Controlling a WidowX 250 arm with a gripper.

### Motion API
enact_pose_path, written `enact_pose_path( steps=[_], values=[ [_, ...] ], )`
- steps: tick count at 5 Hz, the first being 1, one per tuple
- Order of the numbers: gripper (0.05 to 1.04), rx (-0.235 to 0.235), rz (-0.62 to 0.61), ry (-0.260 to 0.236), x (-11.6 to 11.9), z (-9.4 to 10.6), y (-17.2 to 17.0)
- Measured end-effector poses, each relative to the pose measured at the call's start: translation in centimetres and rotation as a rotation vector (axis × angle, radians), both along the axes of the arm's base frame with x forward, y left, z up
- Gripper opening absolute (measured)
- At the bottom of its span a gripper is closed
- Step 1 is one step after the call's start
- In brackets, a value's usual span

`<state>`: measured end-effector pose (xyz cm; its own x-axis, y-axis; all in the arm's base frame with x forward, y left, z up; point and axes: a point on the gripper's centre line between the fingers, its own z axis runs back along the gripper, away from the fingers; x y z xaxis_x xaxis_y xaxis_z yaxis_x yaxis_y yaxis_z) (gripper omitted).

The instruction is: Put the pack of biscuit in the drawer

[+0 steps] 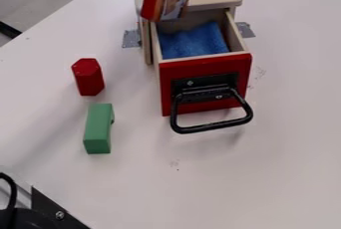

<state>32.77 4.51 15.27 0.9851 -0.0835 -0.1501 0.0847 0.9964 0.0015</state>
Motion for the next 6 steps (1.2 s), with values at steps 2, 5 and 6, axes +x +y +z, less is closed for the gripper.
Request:
enact_pose_path(
  steps=[2,5,6],
  values=[
    [0.338,-0.014,-0.024,-0.025,1.3,-2.0,-1.2],
    [0.338,-0.059,0.003,-0.091,3.7,-5.1,-1.8],
    [0.338,-0.076,0.040,-0.102,4.4,-5.9,-1.7]
  ],
)
